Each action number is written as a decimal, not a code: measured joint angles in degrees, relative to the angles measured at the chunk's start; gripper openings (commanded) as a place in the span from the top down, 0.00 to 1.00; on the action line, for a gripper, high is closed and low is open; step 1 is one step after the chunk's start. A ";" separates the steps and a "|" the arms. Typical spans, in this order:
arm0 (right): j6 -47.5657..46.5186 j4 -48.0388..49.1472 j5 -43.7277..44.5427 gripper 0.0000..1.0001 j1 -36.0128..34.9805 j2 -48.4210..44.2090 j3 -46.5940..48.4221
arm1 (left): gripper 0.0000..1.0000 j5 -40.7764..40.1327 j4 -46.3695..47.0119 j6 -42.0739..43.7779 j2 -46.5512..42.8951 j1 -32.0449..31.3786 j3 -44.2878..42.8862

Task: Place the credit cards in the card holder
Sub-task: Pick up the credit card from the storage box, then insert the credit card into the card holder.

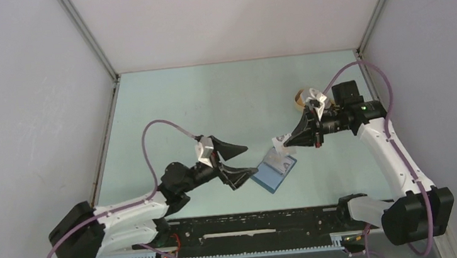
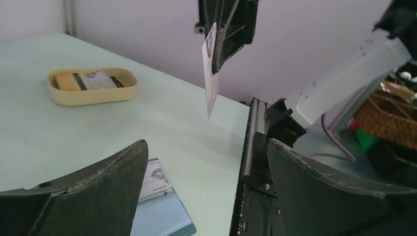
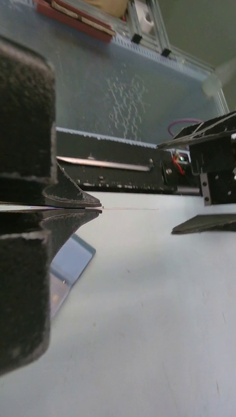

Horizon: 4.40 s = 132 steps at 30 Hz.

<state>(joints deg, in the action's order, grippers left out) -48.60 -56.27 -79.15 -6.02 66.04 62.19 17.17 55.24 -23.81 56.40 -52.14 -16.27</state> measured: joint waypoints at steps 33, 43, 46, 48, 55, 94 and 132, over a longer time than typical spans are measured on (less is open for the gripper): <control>1.64 3.67 -2.01 0.99 -7.85 4.20 -4.17 | 0.99 2.05 12.24 2.51 26.21 -6.40 -11.47; 3.04 4.48 0.09 0.42 -7.93 3.45 -4.20 | 1.00 2.78 8.85 2.21 26.14 -6.51 -12.00; 3.13 4.46 0.63 0.40 -7.93 2.60 -4.20 | 1.00 2.80 7.67 1.75 25.75 -6.51 -11.89; 3.08 4.42 0.70 0.41 -7.96 2.14 -4.20 | 1.00 2.80 6.75 1.31 25.27 -6.51 -11.87; 3.15 4.44 2.29 0.47 -9.20 2.14 -4.20 | 1.00 3.04 3.80 0.68 24.17 -6.51 -11.87; 10.56 6.54 8.94 1.00 -9.88 9.44 -4.20 | 0.19 -8.74 -7.87 -2.75 3.96 -4.31 -0.90; 23.19 11.98 28.13 1.00 -6.43 31.58 -1.62 | 0.89 -12.31 8.61 -27.28 42.27 -8.17 -2.95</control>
<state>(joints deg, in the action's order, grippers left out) -25.41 -44.29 -51.03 -12.45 97.62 60.58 4.86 63.86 -51.09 98.67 -60.31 -19.22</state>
